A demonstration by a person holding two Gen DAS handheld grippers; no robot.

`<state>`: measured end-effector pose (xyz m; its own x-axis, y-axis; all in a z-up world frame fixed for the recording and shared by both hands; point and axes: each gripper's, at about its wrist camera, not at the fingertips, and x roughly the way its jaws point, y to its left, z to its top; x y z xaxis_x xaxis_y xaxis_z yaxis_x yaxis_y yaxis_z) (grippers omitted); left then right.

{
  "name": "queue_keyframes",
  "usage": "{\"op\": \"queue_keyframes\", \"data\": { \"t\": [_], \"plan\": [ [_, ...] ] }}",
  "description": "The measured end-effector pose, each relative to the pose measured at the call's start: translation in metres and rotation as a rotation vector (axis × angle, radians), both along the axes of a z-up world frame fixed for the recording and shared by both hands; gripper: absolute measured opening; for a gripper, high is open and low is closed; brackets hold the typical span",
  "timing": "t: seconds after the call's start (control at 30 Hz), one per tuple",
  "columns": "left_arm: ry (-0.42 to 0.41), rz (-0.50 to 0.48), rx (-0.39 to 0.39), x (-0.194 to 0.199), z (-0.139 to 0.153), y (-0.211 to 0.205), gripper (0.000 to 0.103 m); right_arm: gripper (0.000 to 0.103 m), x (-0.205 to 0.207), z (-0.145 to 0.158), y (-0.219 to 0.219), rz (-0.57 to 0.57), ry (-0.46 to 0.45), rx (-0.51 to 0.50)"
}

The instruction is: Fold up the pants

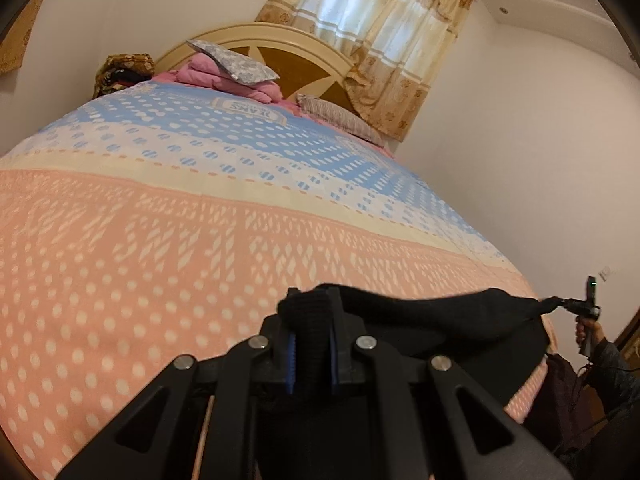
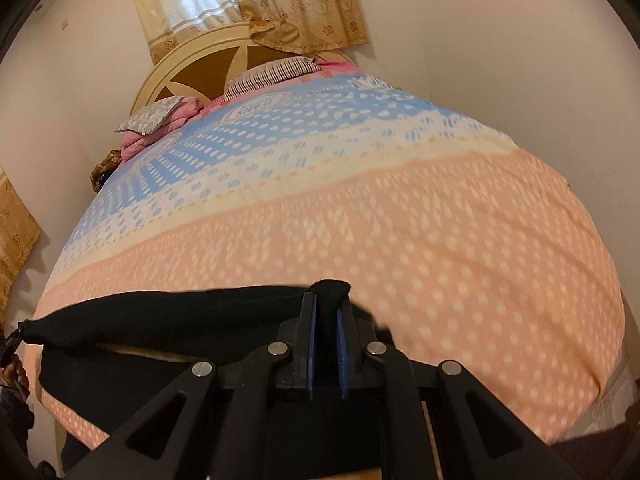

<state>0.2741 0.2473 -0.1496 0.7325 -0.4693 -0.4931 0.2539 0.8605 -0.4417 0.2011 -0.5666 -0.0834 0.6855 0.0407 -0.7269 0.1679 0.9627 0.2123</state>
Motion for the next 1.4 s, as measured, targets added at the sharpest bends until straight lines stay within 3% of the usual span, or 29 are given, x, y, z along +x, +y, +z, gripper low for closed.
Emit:
{"op": "queue_keyframes", "data": {
  "t": [0.2, 0.3, 0.5, 0.57, 0.63, 0.77, 0.83, 0.87, 0.9, 1.0, 1.1, 1.2, 1.27, 1.4],
  "plan": [
    [0.006, -0.042, 0.037, -0.025, -0.019, -0.005, 0.013, 0.008, -0.022, -0.024, -0.011, -0.035, 0.047, 0.022],
    [-0.009, -0.049, 0.091, -0.04, -0.026, -0.008, 0.015, 0.006, -0.03, -0.034, -0.015, -0.052, 0.07, 0.022],
    [0.012, -0.044, 0.202, -0.058, -0.04, -0.006, 0.036, 0.007, -0.036, -0.047, -0.019, -0.037, 0.147, -0.001],
    [0.019, -0.034, 0.225, -0.066, -0.041, 0.0, 0.052, 0.007, -0.041, -0.048, -0.018, -0.026, 0.161, 0.009],
    [0.019, -0.033, 0.234, -0.073, -0.042, 0.007, 0.055, 0.008, -0.048, -0.043, -0.016, -0.042, 0.166, -0.047],
    [0.041, -0.028, 0.232, -0.087, -0.047, 0.02, 0.057, 0.013, -0.063, -0.027, -0.009, -0.065, 0.139, -0.119],
    [0.054, -0.025, 0.221, -0.091, -0.048, 0.022, 0.057, 0.027, -0.068, -0.014, 0.004, -0.038, 0.106, -0.13],
    [0.058, -0.027, 0.216, -0.093, -0.048, 0.021, 0.057, 0.045, -0.069, -0.009, 0.014, -0.021, 0.095, -0.136],
    [0.053, -0.036, 0.209, -0.096, -0.048, 0.018, 0.057, 0.057, -0.069, -0.004, 0.027, 0.007, 0.085, -0.133],
    [0.034, -0.043, 0.223, -0.101, -0.046, 0.007, 0.057, 0.058, -0.065, 0.006, 0.073, 0.116, 0.046, -0.152],
    [0.011, -0.043, 0.228, -0.098, -0.043, -0.004, 0.057, 0.058, -0.048, 0.004, 0.153, 0.273, 0.058, -0.243],
    [0.027, -0.034, 0.235, -0.09, -0.045, -0.009, 0.054, 0.057, -0.04, -0.002, 0.222, 0.436, 0.033, -0.272],
    [0.039, -0.024, 0.228, -0.085, -0.048, -0.011, 0.041, 0.057, -0.036, -0.012, 0.27, 0.545, 0.026, -0.283],
    [0.031, -0.005, 0.221, -0.083, -0.046, -0.012, 0.031, 0.052, -0.034, -0.045, 0.35, 0.71, 0.032, -0.365]
  ]
}}
